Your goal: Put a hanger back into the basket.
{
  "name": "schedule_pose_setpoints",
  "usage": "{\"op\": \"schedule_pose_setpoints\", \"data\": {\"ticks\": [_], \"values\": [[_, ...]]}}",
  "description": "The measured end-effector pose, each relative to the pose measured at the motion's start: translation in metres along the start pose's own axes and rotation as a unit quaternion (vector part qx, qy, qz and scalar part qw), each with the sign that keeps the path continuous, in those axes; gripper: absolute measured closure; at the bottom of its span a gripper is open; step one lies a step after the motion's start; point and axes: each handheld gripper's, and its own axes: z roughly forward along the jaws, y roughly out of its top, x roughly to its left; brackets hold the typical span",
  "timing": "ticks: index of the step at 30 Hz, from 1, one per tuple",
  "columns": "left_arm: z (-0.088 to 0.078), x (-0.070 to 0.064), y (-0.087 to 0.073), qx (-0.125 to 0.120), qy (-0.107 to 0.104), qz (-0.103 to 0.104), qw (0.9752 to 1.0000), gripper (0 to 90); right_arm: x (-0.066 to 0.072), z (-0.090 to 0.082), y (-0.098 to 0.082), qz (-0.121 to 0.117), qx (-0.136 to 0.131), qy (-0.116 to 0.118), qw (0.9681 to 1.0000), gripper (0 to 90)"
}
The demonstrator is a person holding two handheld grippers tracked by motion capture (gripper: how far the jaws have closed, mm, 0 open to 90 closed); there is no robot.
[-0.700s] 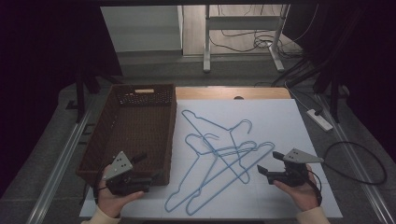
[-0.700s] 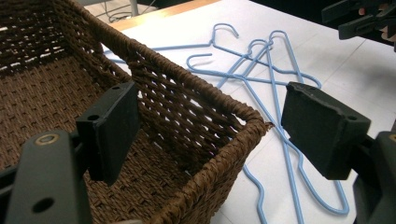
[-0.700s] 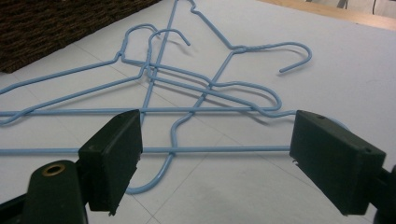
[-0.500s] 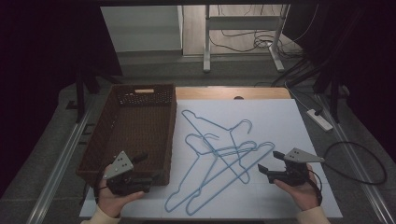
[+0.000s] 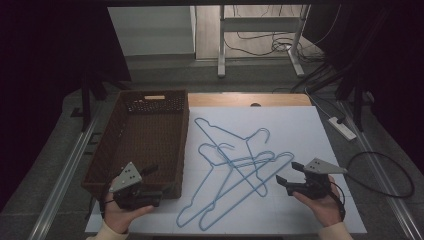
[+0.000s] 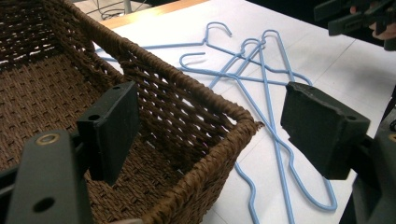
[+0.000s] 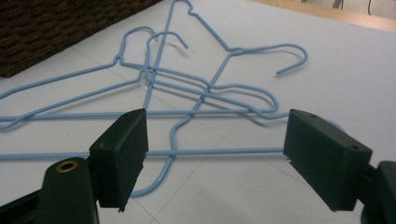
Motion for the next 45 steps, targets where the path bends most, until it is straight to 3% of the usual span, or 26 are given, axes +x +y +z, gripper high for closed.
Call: {"op": "schedule_pose_setpoints", "data": {"ticks": [10, 20, 21, 26, 30, 38, 41, 45], "values": [[0.003, 0.004, -0.001, 0.007, 0.002, 0.000, 1.0000, 20.4, -0.001, 0.007, 0.002, 0.003, 0.013, 0.007, 0.9999, 24.5], [0.007, 0.005, 0.002, 0.011, -0.004, 0.002, 0.9999, 20.8, 0.016, 0.026, 0.032, -0.013, 0.041, 0.031, 0.9986, 25.7], [0.008, 0.006, 0.002, 0.008, -0.008, 0.000, 0.9999, 21.9, 0.021, 0.038, 0.042, -0.017, 0.055, 0.038, 0.9976, 26.8], [0.008, 0.007, 0.004, 0.007, -0.009, 0.000, 0.9999, 21.4, 0.029, 0.061, 0.057, -0.026, 0.073, 0.049, 0.9958, 27.9], [0.008, 0.008, 0.006, 0.007, -0.012, 0.004, 0.9999, 21.4, 0.038, 0.091, 0.075, -0.036, 0.091, 0.060, 0.9934, 28.1], [0.007, 0.007, 0.008, 0.006, -0.012, 0.007, 0.9999, 21.4, 0.047, 0.136, 0.081, -0.041, 0.131, 0.068, 0.9882, 30.4], [0.007, 0.007, 0.009, 0.007, -0.011, 0.008, 0.9999, 21.3, 0.048, 0.146, 0.082, -0.042, 0.142, 0.069, 0.9866, 31.7], [0.008, 0.007, 0.009, 0.010, -0.012, 0.008, 0.9998, 21.2, 0.050, 0.166, 0.082, -0.044, 0.166, 0.079, 0.9819, 37.4]]}}
